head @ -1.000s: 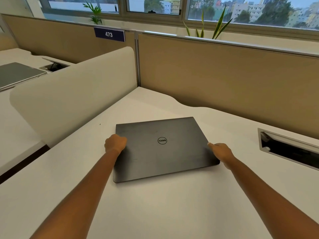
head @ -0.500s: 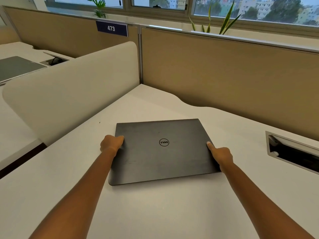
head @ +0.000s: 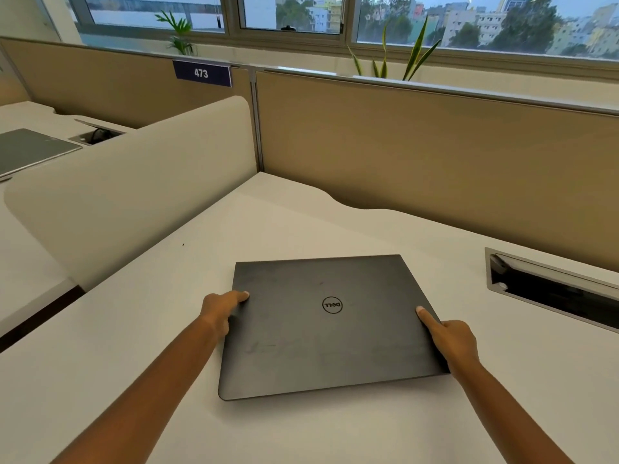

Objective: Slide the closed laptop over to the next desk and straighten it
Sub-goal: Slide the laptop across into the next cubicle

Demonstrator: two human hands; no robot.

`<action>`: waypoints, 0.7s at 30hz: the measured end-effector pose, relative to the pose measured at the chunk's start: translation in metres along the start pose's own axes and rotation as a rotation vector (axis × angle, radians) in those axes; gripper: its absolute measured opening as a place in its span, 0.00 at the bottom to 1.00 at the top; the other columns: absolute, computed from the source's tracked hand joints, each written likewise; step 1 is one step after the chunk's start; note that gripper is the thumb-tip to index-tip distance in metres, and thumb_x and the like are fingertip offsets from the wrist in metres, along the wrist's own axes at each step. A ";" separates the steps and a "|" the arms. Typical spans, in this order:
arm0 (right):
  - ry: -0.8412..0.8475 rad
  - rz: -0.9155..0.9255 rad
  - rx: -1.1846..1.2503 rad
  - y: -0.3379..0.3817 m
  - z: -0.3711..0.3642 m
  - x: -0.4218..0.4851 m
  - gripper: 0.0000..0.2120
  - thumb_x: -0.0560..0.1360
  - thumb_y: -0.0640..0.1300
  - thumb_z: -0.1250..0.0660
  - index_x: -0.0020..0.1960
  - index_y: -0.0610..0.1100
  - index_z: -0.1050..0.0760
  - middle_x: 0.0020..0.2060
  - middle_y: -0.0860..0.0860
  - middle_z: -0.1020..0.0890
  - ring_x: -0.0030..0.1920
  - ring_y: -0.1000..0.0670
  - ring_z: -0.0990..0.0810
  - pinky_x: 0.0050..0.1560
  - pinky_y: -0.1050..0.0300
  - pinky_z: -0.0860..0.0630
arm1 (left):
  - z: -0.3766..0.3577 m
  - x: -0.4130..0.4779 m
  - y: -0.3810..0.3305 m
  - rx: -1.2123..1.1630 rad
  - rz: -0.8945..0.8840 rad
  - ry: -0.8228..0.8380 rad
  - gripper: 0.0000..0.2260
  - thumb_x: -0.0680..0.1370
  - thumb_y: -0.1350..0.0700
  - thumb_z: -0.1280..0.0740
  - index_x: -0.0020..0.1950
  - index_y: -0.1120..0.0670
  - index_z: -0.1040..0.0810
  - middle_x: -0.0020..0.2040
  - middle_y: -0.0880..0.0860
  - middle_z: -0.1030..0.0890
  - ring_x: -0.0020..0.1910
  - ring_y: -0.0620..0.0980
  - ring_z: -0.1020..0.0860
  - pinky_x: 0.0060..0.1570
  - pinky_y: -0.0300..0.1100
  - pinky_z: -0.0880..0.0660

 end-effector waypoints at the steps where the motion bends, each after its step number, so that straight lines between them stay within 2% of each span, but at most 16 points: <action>1: -0.014 0.003 -0.001 -0.006 0.009 -0.002 0.29 0.71 0.59 0.34 0.23 0.43 0.42 0.22 0.47 0.35 0.26 0.47 0.35 0.29 0.56 0.41 | -0.005 -0.007 0.003 0.000 -0.004 0.011 0.22 0.75 0.61 0.32 0.64 0.69 0.33 0.66 0.64 0.29 0.65 0.63 0.31 0.58 0.50 0.31; 6: -0.060 -0.017 0.004 -0.038 0.063 -0.011 0.28 0.71 0.60 0.34 0.23 0.40 0.36 0.24 0.44 0.30 0.27 0.45 0.31 0.30 0.55 0.38 | -0.041 -0.042 0.013 0.017 -0.016 0.093 0.22 0.75 0.61 0.32 0.64 0.69 0.33 0.66 0.64 0.28 0.64 0.63 0.30 0.56 0.49 0.30; 10: -0.121 -0.055 0.020 -0.070 0.113 -0.017 0.28 0.71 0.60 0.35 0.27 0.37 0.32 0.26 0.43 0.28 0.29 0.44 0.29 0.31 0.55 0.36 | -0.079 -0.073 0.019 0.038 -0.035 0.182 0.21 0.75 0.62 0.32 0.64 0.70 0.32 0.65 0.65 0.27 0.62 0.63 0.28 0.49 0.47 0.31; 12: -0.146 -0.075 0.022 -0.085 0.135 -0.018 0.28 0.71 0.60 0.35 0.27 0.37 0.31 0.26 0.43 0.27 0.29 0.44 0.29 0.31 0.55 0.36 | -0.097 -0.088 0.022 0.042 -0.046 0.219 0.21 0.75 0.62 0.32 0.63 0.70 0.32 0.64 0.65 0.27 0.60 0.63 0.27 0.49 0.47 0.31; 15: -0.195 -0.107 0.020 -0.109 0.173 -0.024 0.28 0.71 0.60 0.35 0.26 0.37 0.31 0.26 0.42 0.27 0.29 0.44 0.29 0.30 0.55 0.36 | -0.129 -0.113 0.028 0.051 -0.049 0.289 0.19 0.75 0.63 0.32 0.62 0.70 0.31 0.63 0.65 0.26 0.49 0.58 0.28 0.48 0.48 0.30; 19: -0.258 -0.146 0.024 -0.140 0.219 -0.032 0.28 0.71 0.59 0.34 0.25 0.38 0.34 0.25 0.43 0.28 0.28 0.44 0.30 0.30 0.55 0.37 | -0.169 -0.144 0.037 0.081 -0.021 0.358 0.18 0.75 0.63 0.32 0.62 0.69 0.30 0.61 0.65 0.24 0.48 0.57 0.28 0.56 0.51 0.27; 21: -0.281 -0.166 0.023 -0.154 0.237 -0.035 0.28 0.71 0.59 0.34 0.24 0.39 0.36 0.25 0.43 0.29 0.28 0.44 0.30 0.31 0.55 0.37 | -0.187 -0.156 0.041 0.087 -0.012 0.386 0.18 0.75 0.63 0.32 0.61 0.68 0.30 0.53 0.63 0.22 0.48 0.57 0.28 0.54 0.50 0.27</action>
Point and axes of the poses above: each hand's wrist, its own x-axis towards the middle knuckle, its own z-axis out of the back of the hand, y = z × x, the point moved 2 cm from there along x, towards the middle knuckle
